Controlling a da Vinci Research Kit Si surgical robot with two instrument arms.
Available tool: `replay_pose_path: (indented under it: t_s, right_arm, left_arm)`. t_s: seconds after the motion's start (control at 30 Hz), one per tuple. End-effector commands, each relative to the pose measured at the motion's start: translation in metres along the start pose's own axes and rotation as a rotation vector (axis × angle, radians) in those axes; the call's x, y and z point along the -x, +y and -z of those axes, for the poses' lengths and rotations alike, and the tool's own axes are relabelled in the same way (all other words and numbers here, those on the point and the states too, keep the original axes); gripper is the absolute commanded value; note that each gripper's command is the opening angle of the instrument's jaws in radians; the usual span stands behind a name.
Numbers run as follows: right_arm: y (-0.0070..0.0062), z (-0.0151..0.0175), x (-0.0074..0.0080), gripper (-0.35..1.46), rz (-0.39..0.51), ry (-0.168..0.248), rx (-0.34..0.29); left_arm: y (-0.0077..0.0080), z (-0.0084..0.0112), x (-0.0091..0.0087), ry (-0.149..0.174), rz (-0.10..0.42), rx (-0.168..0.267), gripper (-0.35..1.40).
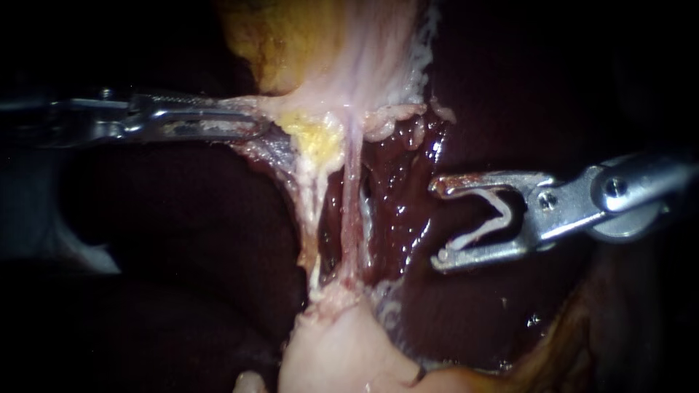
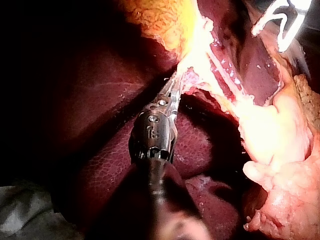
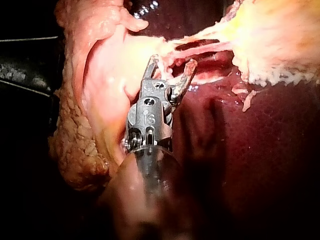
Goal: Clipping first clip left tube
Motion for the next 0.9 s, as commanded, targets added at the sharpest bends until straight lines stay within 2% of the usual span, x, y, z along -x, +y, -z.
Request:
replay_pose_path:
  t_s: [0.03,0.2,0.4,0.53,0.7,0.9]
  right_arm:
    - [0.0,0.0,0.0,0.5,0.0,0.0,0.0]
    - [0.0,0.0,0.0,0.5,0.0,0.0,0.0]
    - [0.0,0.0,0.0,0.5,0.0,0.0,0.0]
    - [0.0,-0.0001,-0.0001,0.5,0.0,0.0,0.0]
    - [-0.0002,-0.0006,-0.0004,0.5,-0.001,0.001,-0.003]
    - [-0.0011,-0.0029,-0.0011,0.5,0.0,0.005,-0.021]
  left_arm:
    - [0.0001,0.0004,-0.0002,0.004,0.001,0.002,-0.35]
    - [0.0006,0.0035,-0.0017,0.036,0.01,0.034,-0.35]
    - [0.0018,0.008,-0.0039,0.048,0.027,0.013,-0.35]
    - [0.0019,0.0096,-0.0045,0.053,0.039,0.007,-0.35]
    - [0.0019,0.0098,-0.0046,0.059,0.04,0.005,-0.35]
    - [0.0021,0.0092,-0.0046,0.061,0.041,0.0,-0.35]
